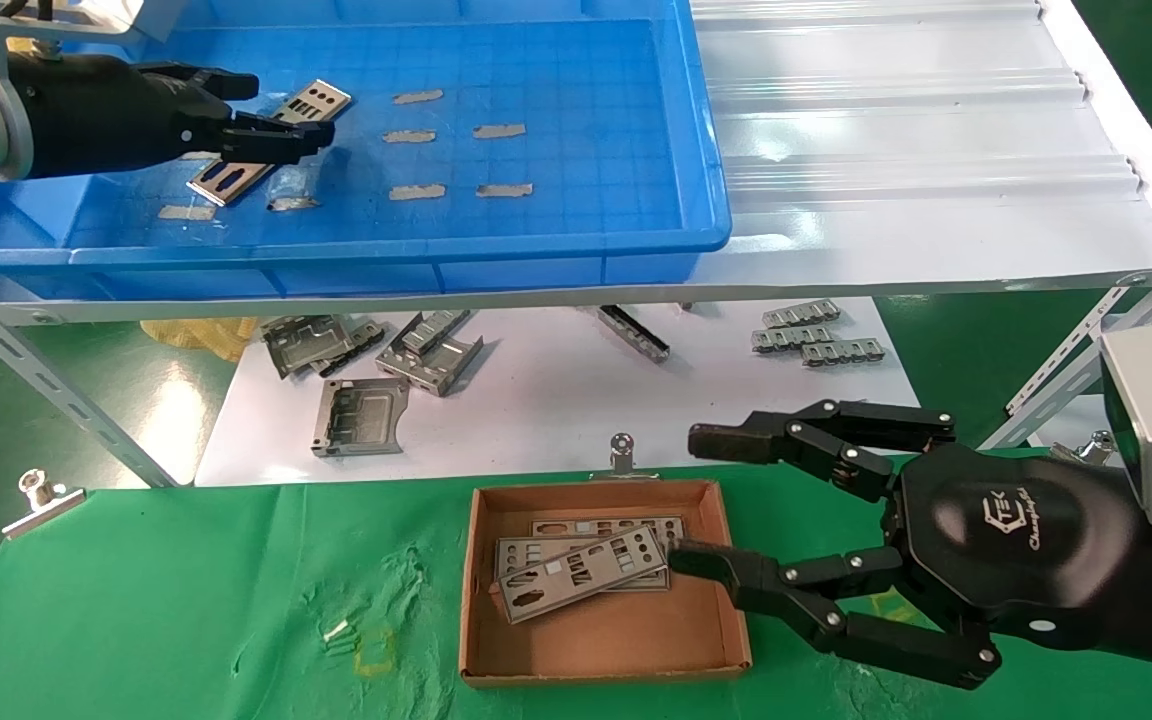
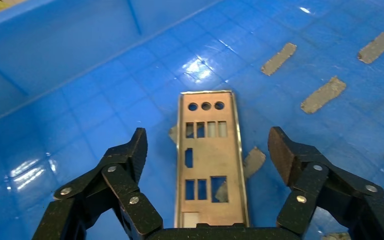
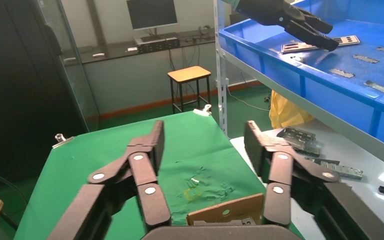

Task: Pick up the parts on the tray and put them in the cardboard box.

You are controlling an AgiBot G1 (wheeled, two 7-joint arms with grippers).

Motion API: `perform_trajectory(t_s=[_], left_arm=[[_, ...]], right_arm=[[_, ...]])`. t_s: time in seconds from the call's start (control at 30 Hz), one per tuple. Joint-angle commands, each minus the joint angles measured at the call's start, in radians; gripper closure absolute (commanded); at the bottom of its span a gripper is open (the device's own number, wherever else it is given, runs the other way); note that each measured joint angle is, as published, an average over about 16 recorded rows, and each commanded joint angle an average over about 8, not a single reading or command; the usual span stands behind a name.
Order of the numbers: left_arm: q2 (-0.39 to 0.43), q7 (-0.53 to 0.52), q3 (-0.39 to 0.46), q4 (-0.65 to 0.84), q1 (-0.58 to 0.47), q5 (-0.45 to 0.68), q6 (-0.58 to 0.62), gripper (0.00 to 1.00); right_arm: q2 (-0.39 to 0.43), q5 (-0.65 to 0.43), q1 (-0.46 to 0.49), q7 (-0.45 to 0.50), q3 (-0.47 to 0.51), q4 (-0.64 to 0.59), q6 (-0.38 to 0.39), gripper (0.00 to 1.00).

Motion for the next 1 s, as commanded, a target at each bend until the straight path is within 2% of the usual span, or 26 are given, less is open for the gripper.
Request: perform_trajectory(t_s=[0.03,0.8,1.0], left_arm=[[0.000,-0.002,0.001,0.003,0.000,0.001,0.005,1.00],[0.006,0.004,0.001,-0.001,0.004,0.001,-0.021,1.00],[-0.006,0.010,-0.022,-0.019,-0.019,-0.032,0.024,1.00]], right_arm=[[0.000,0.000,0.000,0.000,0.000,0.000,0.000,0.00],[0.000,0.000,0.000,0.000,0.000,0.000,0.000,0.00],[0.000,0.000,0.000,0.000,0.000,0.000,0.000,0.00]])
